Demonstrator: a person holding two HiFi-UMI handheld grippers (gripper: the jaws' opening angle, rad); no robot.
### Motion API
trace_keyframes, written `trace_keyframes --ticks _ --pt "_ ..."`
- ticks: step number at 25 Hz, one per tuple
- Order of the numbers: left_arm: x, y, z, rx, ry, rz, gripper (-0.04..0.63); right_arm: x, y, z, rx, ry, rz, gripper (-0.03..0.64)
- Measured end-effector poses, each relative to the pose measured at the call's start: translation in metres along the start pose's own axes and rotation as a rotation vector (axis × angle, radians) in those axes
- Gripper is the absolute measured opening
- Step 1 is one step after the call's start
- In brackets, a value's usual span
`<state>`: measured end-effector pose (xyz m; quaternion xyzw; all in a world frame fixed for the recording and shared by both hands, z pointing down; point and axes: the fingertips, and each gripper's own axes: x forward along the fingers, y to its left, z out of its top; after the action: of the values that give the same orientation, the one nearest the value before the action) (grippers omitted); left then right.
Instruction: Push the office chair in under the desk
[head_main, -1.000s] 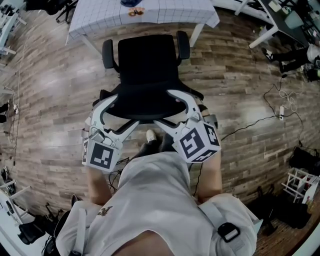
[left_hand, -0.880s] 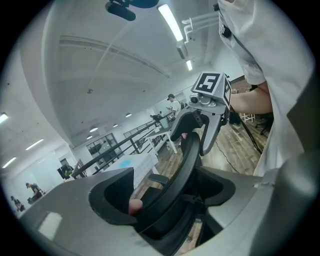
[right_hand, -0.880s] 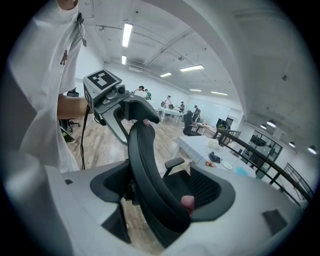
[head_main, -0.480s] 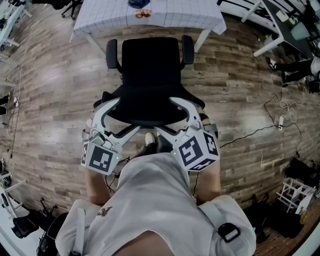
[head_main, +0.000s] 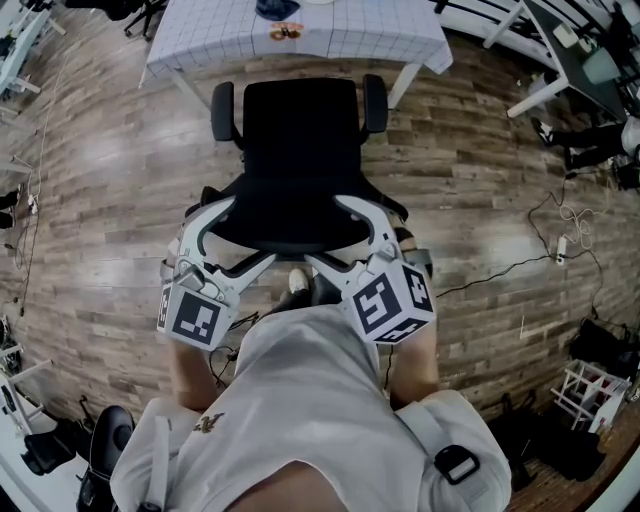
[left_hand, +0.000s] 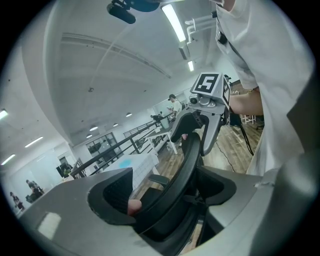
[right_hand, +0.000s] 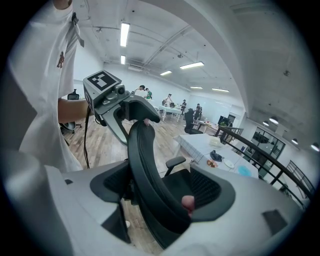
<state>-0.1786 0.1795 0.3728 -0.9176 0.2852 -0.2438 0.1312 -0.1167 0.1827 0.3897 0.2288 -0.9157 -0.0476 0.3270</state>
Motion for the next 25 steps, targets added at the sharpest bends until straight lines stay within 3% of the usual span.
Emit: trace_keyframes --ticks 15,25 --pt "0.019 0.006 -0.005 -0.011 0.074 -0.014 0.373 0.007 -0.021 -0.009 -0.031 0.005 0.019 0.388" --pt "0.036 0.020 0.001 -0.025 0.067 -0.037 0.368 0.009 -0.047 -0.011 -0.024 -0.021 0.025 0.405"
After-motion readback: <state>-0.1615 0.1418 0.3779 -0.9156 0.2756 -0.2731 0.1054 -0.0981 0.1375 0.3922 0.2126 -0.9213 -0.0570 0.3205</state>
